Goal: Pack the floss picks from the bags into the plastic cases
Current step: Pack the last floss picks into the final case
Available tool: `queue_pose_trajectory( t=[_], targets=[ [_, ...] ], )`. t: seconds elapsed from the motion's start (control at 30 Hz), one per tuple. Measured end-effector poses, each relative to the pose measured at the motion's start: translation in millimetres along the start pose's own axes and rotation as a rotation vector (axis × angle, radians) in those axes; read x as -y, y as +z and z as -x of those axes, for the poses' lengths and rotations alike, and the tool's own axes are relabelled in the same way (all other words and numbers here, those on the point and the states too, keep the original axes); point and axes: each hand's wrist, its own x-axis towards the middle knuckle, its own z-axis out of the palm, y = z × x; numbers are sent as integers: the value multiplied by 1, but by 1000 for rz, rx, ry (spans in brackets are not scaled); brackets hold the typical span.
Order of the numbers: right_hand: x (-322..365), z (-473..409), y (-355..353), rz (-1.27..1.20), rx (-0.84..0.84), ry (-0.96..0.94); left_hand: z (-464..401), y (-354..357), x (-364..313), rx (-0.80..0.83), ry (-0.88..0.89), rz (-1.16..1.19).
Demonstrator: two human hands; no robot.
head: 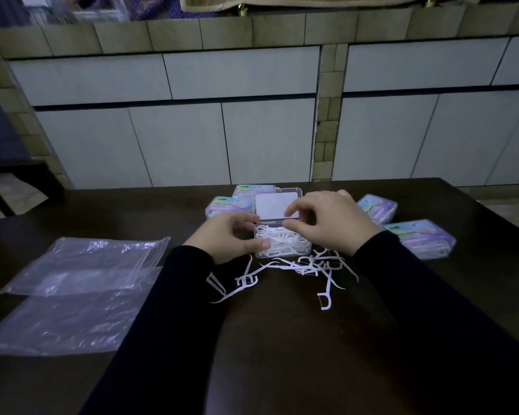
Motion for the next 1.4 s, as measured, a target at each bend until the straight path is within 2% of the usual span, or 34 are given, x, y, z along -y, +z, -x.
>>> queue_pose_trajectory(
  t=[0.1,0.17,0.23,0.3,0.4,0.47,0.67,0.93,1.2,1.4],
  targets=[
    [-6,9,-15,-88,160,101,9,0,-13,-336,126,-64],
    [-10,15,-22,-123,269,148,17,0,-22,-459,221,-58],
    [-14,19,-26,-134,354,203,25,4,-33,-364,281,-69],
    [-19,21,-29,-139,404,260,33,11,-42,-169,289,-138],
    [-25,24,-30,-104,486,340,38,19,-52,47,206,-259],
    [-27,24,-27,-50,529,388,38,20,-52,102,141,-324],
    [-19,22,-17,62,577,494,36,24,-49,136,64,-383],
    [-6,21,-11,102,605,431,36,24,-49,121,63,-273],
    [-4,22,-10,131,601,398,36,21,-47,150,99,-292],
    [-5,23,-9,123,636,390,35,13,-36,100,81,-142]
  ],
)
